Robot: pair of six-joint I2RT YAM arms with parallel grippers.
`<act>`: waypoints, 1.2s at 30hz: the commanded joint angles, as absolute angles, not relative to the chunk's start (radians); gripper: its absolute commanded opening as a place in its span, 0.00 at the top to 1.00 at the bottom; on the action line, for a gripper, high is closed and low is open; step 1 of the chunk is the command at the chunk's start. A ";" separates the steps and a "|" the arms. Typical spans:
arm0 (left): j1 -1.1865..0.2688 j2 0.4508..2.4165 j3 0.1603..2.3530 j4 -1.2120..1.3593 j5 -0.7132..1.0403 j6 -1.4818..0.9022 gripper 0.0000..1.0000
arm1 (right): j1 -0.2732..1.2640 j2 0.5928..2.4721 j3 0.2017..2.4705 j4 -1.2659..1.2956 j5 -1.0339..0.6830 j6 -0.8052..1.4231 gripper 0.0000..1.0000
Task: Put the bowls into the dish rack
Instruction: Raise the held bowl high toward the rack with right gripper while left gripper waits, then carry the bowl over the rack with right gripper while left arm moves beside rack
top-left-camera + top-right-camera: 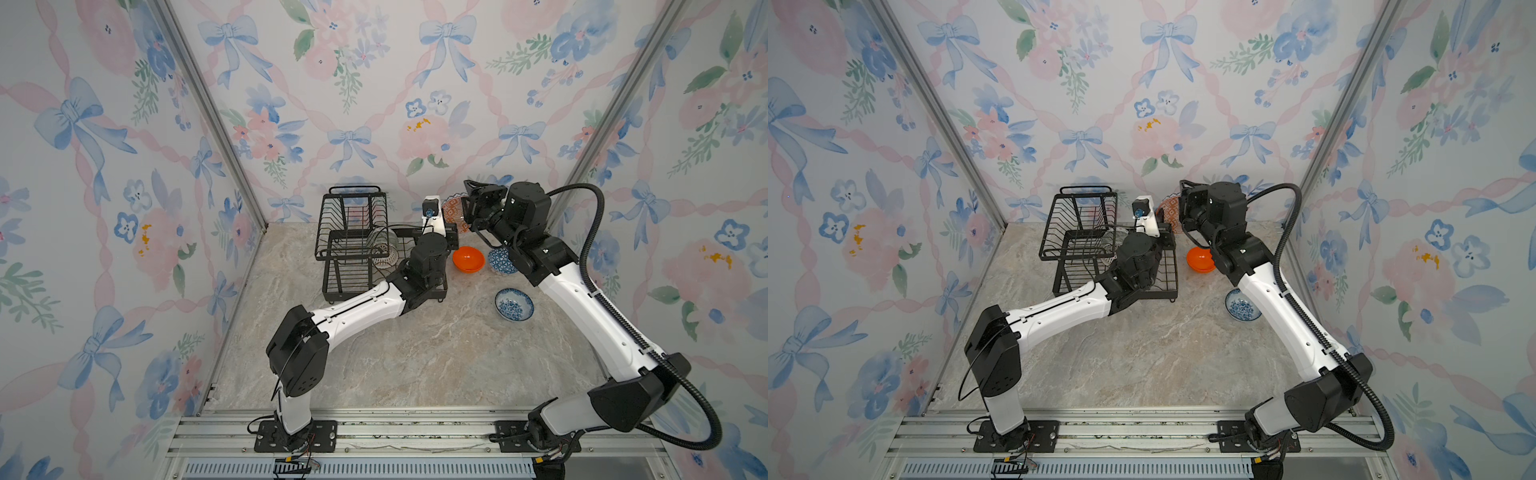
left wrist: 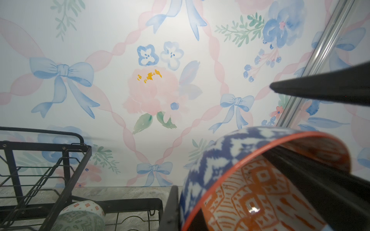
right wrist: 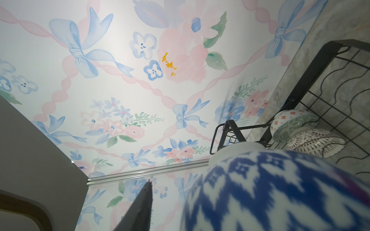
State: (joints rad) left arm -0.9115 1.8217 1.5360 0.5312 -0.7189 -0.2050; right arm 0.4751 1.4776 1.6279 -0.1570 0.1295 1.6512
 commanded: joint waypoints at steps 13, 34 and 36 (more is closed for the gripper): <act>-0.928 1.765 1.528 0.627 -0.762 -0.132 1.00 | 0.480 1.447 1.589 -0.142 0.150 1.674 0.97; -0.975 1.629 1.394 0.496 -0.867 -0.163 0.15 | 0.427 1.409 1.510 -0.087 0.098 1.567 1.00; -0.976 1.598 1.378 0.400 -0.851 -0.218 0.02 | 0.416 1.397 1.474 -0.074 0.095 1.563 1.00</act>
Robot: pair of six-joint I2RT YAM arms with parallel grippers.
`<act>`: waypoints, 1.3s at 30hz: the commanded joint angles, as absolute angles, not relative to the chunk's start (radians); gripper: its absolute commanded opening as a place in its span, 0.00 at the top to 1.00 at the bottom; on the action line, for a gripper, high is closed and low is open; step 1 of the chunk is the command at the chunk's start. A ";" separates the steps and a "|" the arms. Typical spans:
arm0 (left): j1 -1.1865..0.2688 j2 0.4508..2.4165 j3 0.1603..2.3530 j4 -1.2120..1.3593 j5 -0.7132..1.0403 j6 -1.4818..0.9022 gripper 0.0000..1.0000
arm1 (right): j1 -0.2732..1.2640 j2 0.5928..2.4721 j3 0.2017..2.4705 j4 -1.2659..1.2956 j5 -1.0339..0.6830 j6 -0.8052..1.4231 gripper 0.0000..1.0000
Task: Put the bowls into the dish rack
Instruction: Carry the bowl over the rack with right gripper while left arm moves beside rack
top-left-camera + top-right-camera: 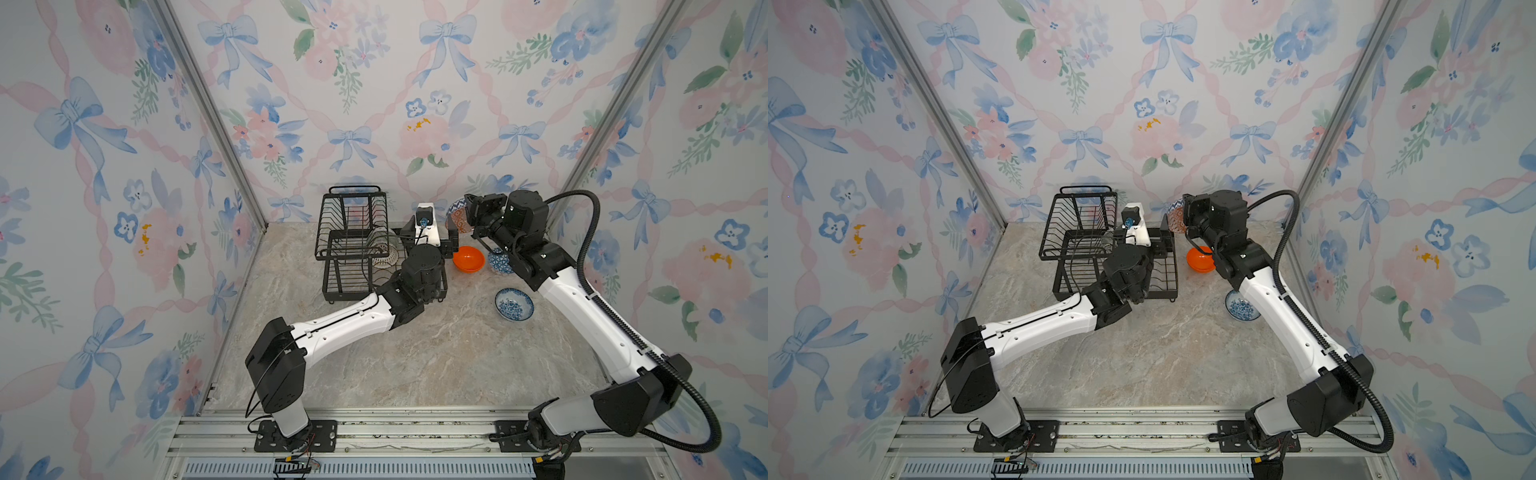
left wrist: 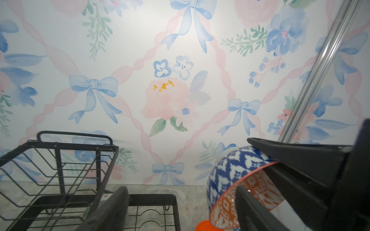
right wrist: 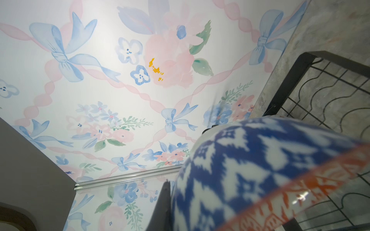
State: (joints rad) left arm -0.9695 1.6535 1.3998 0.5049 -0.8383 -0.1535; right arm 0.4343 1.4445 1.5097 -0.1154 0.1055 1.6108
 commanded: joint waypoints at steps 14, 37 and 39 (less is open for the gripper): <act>-0.926 1.434 1.488 -0.296 -0.629 -0.438 0.02 | 0.390 1.391 1.353 0.005 0.032 1.465 1.00; -0.464 1.256 1.310 -0.414 -0.061 -0.416 0.02 | 0.605 1.636 1.259 0.201 0.084 1.429 1.00; -0.458 1.256 1.300 -0.420 -0.038 -0.374 0.02 | 0.622 1.687 1.267 0.221 0.088 1.451 1.00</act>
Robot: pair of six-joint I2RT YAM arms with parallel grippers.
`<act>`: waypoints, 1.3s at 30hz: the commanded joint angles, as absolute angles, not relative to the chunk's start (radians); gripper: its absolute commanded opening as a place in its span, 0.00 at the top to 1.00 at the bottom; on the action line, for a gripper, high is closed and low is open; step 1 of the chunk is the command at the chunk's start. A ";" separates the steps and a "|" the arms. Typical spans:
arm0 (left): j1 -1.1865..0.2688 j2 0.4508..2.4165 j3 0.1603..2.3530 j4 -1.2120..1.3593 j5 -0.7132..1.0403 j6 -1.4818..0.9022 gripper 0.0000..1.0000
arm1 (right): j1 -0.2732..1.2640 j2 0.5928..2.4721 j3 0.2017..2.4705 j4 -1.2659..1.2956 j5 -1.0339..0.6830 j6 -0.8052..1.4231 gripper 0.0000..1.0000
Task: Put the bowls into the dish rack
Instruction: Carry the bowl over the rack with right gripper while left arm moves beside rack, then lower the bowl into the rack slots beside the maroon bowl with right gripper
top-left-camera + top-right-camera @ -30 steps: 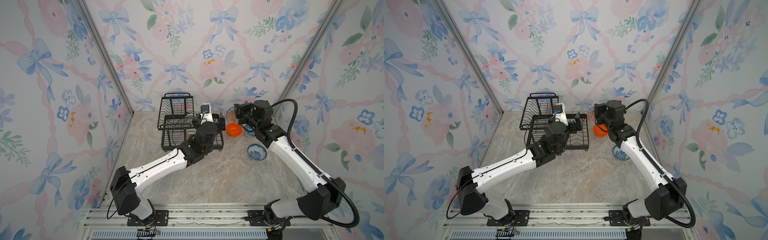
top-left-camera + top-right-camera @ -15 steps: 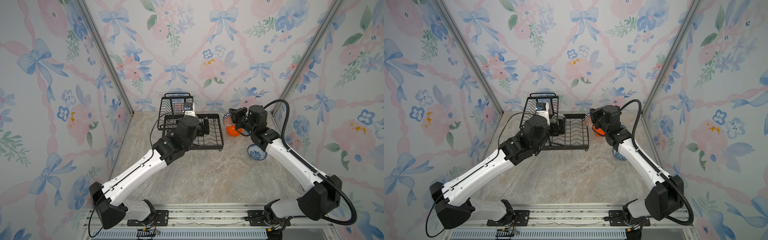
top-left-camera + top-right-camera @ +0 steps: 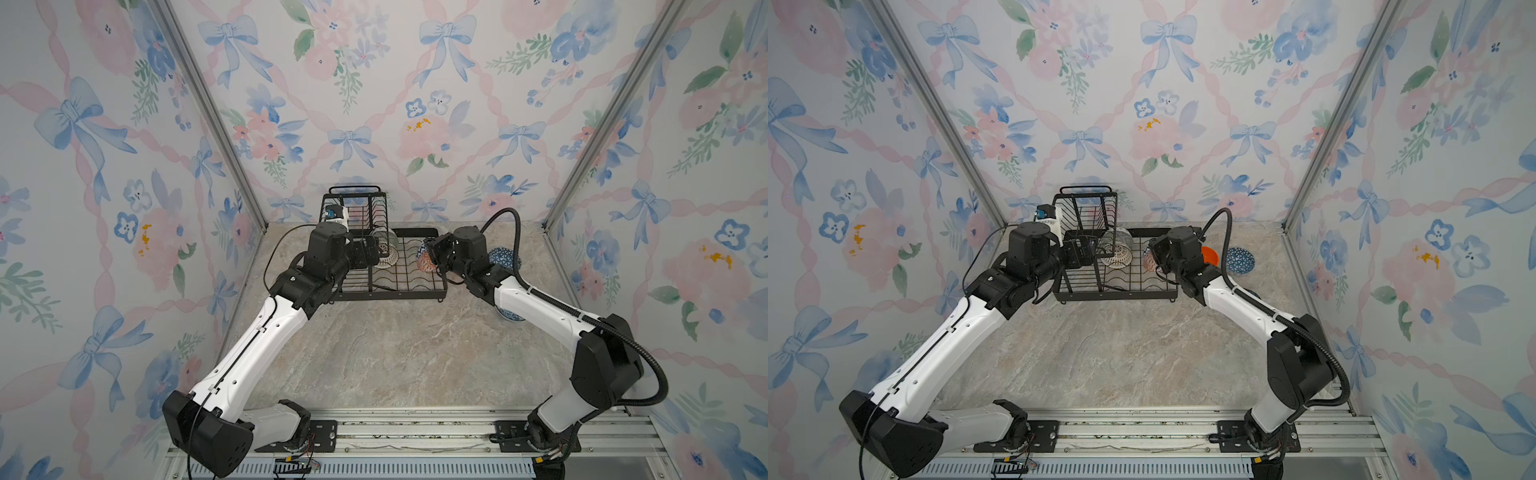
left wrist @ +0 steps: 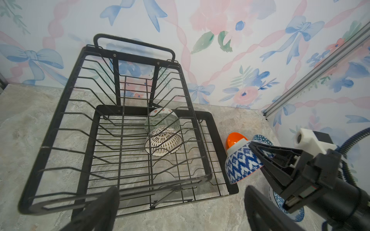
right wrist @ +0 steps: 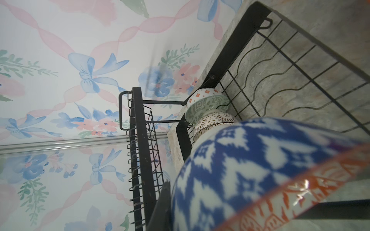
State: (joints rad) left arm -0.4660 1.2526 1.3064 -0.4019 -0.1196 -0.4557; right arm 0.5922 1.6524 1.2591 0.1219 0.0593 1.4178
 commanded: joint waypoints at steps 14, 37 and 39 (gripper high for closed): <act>-0.447 1.147 1.155 -0.419 0.026 -0.255 0.02 | 0.673 1.907 1.368 0.357 0.090 1.454 1.00; -0.450 1.141 1.117 -0.418 0.045 -0.237 0.02 | 0.708 2.158 1.560 0.427 0.135 1.599 1.00; -0.453 1.142 1.115 -0.419 0.042 -0.237 0.02 | 0.712 2.176 1.572 0.435 0.136 1.614 1.00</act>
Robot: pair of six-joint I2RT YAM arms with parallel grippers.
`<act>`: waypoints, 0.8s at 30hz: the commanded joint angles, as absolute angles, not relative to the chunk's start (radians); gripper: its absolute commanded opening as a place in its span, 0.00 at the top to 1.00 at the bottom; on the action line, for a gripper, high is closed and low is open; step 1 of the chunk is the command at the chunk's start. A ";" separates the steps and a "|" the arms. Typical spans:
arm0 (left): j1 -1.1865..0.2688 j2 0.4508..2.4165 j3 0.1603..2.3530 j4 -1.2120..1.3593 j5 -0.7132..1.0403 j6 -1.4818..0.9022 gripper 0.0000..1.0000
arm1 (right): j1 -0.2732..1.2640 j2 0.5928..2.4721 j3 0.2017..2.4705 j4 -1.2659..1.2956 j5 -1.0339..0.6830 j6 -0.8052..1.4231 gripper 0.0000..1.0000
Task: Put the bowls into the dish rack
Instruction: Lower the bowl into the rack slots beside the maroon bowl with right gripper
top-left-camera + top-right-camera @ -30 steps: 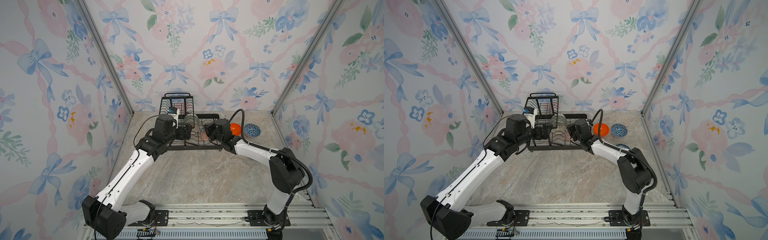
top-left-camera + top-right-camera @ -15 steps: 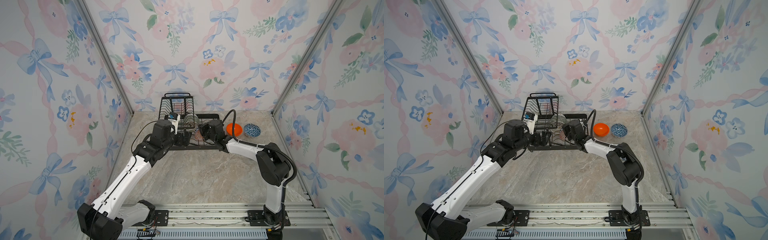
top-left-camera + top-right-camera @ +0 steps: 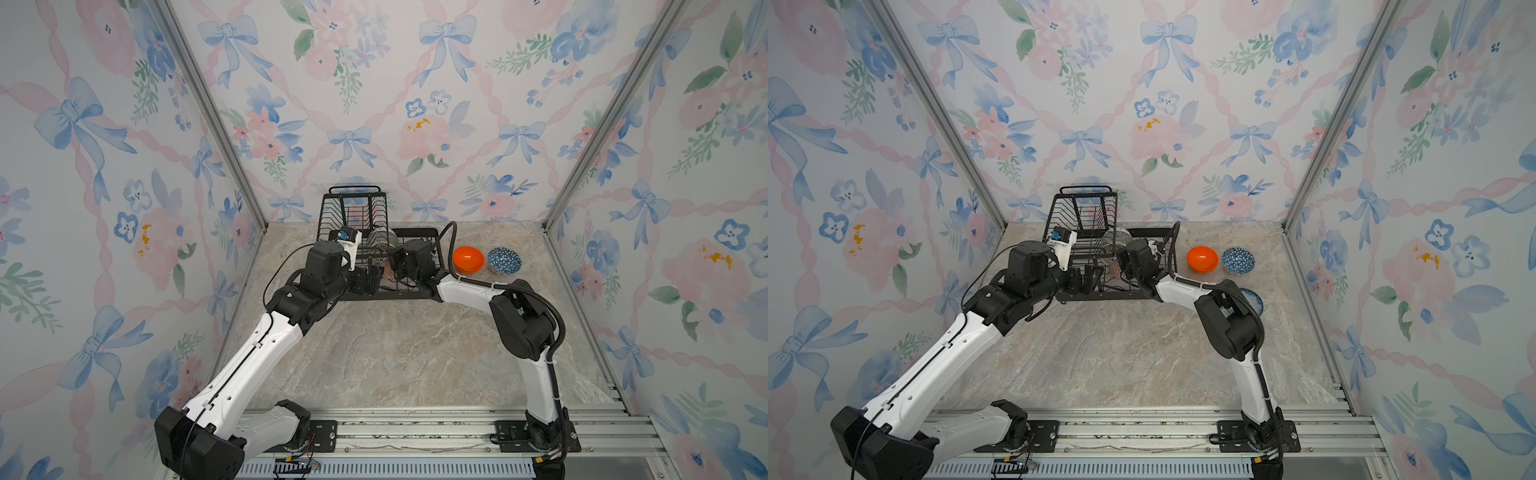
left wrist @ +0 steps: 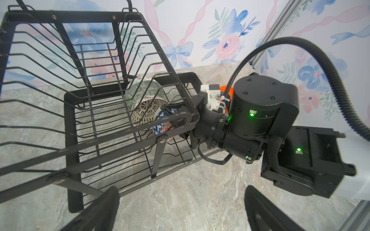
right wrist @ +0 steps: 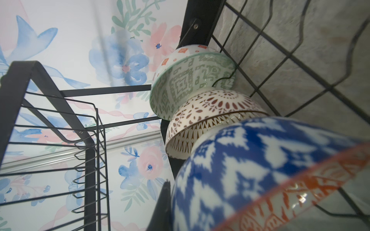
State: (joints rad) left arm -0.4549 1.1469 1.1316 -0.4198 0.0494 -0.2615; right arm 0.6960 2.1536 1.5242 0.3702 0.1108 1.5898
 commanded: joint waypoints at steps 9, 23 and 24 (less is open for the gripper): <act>-0.478 1.151 1.109 -0.419 0.017 -0.215 0.02 | 0.726 2.221 1.591 0.485 0.152 1.626 1.00; -0.479 1.145 1.099 -0.420 0.014 -0.217 0.02 | 0.737 2.267 1.595 0.559 0.159 1.668 1.00; -0.479 1.144 1.097 -0.420 0.013 -0.217 0.02 | 0.739 2.269 1.592 0.563 0.160 1.672 1.00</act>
